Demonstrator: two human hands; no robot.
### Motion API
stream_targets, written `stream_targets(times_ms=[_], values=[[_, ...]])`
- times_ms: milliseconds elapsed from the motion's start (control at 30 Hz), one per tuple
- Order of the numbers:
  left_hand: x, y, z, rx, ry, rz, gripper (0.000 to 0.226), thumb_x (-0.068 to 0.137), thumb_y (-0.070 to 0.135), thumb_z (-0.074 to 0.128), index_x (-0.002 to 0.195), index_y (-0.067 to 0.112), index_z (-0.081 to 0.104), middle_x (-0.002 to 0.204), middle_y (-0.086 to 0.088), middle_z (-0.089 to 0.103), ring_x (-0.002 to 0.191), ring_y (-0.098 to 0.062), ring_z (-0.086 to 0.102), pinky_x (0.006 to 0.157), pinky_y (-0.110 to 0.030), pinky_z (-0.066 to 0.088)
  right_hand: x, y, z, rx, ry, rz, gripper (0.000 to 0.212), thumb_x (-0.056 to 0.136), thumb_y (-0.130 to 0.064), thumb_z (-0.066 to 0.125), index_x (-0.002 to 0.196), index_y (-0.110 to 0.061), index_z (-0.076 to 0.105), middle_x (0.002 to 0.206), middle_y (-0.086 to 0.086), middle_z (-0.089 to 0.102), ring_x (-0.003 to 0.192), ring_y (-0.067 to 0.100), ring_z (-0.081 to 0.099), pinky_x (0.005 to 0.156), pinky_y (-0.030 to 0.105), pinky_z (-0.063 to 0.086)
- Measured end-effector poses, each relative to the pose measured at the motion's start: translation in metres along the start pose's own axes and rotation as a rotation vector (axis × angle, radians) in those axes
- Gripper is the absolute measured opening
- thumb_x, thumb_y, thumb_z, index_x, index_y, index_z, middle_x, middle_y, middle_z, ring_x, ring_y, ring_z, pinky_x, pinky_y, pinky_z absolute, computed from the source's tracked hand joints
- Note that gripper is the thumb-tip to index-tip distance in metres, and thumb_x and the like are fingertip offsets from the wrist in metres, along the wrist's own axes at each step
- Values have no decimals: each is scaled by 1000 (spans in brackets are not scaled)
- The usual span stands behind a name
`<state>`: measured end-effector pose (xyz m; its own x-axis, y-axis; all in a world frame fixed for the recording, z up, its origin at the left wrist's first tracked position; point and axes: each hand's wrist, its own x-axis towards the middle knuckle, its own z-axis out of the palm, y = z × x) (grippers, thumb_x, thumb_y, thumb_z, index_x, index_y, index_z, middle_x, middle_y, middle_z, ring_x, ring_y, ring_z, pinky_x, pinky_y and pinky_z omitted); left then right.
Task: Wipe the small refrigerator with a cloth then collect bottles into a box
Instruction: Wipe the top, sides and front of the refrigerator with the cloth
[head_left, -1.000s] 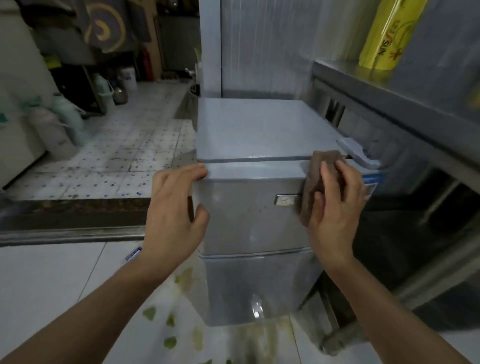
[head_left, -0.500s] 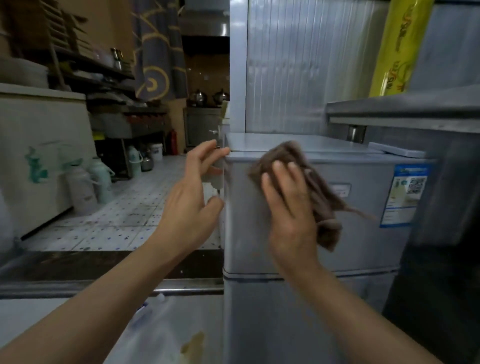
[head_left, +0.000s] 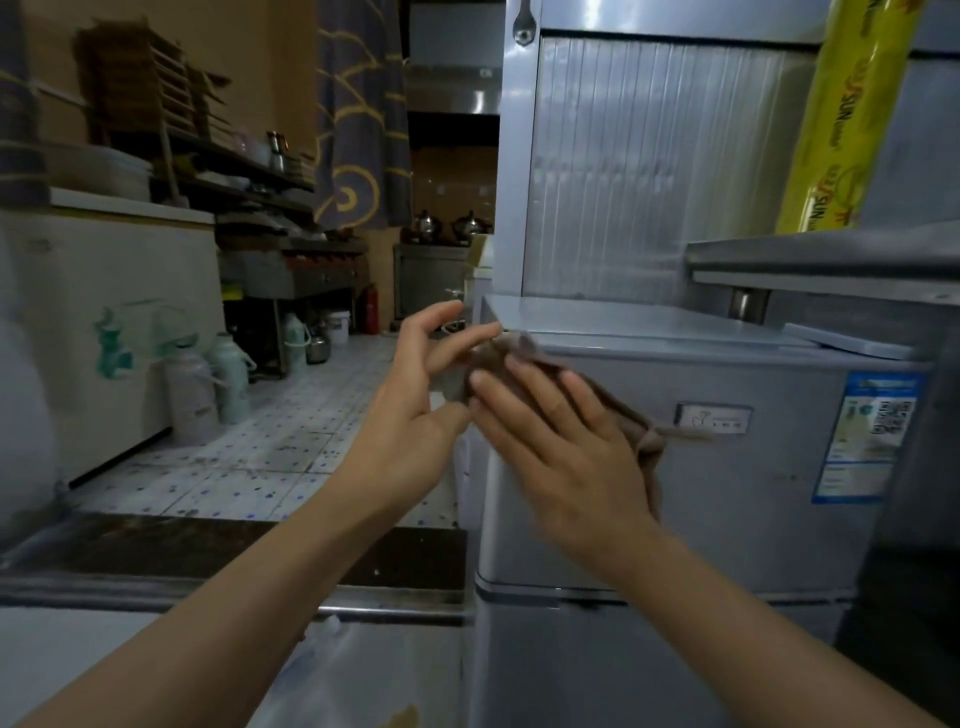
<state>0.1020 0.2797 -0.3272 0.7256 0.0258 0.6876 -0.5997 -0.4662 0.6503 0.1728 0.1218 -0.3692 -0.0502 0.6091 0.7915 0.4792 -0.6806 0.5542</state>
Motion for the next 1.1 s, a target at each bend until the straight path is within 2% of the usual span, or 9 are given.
stream_targets(times_ms=[67, 200, 300, 400, 467, 633, 833, 1000, 1100], values=[[-2, 0, -4, -25, -8, -1, 75, 80, -11, 46, 124, 47, 27, 129, 34, 48, 125, 13, 36, 94, -7, 34, -25, -11, 7, -26, -71, -76, 54, 92, -8, 27, 145, -14, 35, 152, 4, 32, 143, 25, 23, 119, 42, 11], [-10, -4, -11, 12, -29, -31, 75, 79, -12, 45, 128, 43, 29, 132, 34, 44, 124, 15, 35, 78, 6, 32, -80, -31, 9, -85, -272, -289, 64, 81, -13, 37, 145, -17, 36, 155, 0, 27, 143, 20, 22, 121, 40, 1], [-13, -3, -8, 48, -58, -26, 74, 81, -10, 45, 127, 46, 31, 134, 34, 41, 127, 15, 31, 84, 4, 30, -82, -17, 3, -82, -241, -354, 59, 85, -11, 38, 143, -18, 38, 154, -1, 29, 141, 18, 28, 118, 40, 9], [-8, 3, 2, 71, -33, -6, 73, 81, -9, 46, 125, 48, 35, 138, 21, 38, 130, 8, 29, 92, -7, 27, -49, 16, -3, -77, -62, -148, 49, 95, -7, 29, 141, -16, 42, 149, 3, 36, 139, 21, 33, 114, 43, 15], [-1, 7, 12, 95, 8, 11, 70, 80, -7, 47, 129, 42, 39, 136, 16, 39, 127, 6, 30, 95, -7, 25, -24, 39, -7, -99, 35, 40, 44, 99, -10, 35, 142, -13, 40, 150, 6, 35, 141, 25, 30, 116, 46, 12], [10, 10, 32, 250, 151, 118, 57, 72, 2, 43, 123, 25, 50, 116, 16, 45, 115, -1, 35, 95, -12, 30, -29, 27, 3, -56, 120, 277, 44, 100, -13, 34, 144, -11, 36, 152, 7, 32, 143, 24, 26, 116, 47, 14], [13, 11, 45, 398, 296, 137, 45, 70, 14, 43, 112, 23, 55, 107, 14, 43, 109, -12, 39, 95, -41, 39, -72, 7, 10, -71, 35, 164, 55, 91, -10, 38, 146, -15, 32, 153, 2, 29, 145, 21, 23, 116, 45, 15], [17, 15, 59, 570, 427, 110, 34, 77, 29, 45, 107, 27, 58, 99, 13, 36, 98, -4, 28, 88, -28, 24, -40, 39, 0, -42, 107, 214, 51, 96, -13, 37, 146, -13, 31, 153, 3, 28, 144, 20, 22, 116, 48, 12], [17, 17, 59, 640, 431, 106, 33, 80, 33, 43, 108, 25, 59, 100, 10, 40, 102, -10, 32, 90, -32, 24, -67, 67, -8, -39, 88, 255, 52, 96, -17, 39, 146, -13, 28, 155, 4, 25, 144, 22, 21, 116, 49, 12]])
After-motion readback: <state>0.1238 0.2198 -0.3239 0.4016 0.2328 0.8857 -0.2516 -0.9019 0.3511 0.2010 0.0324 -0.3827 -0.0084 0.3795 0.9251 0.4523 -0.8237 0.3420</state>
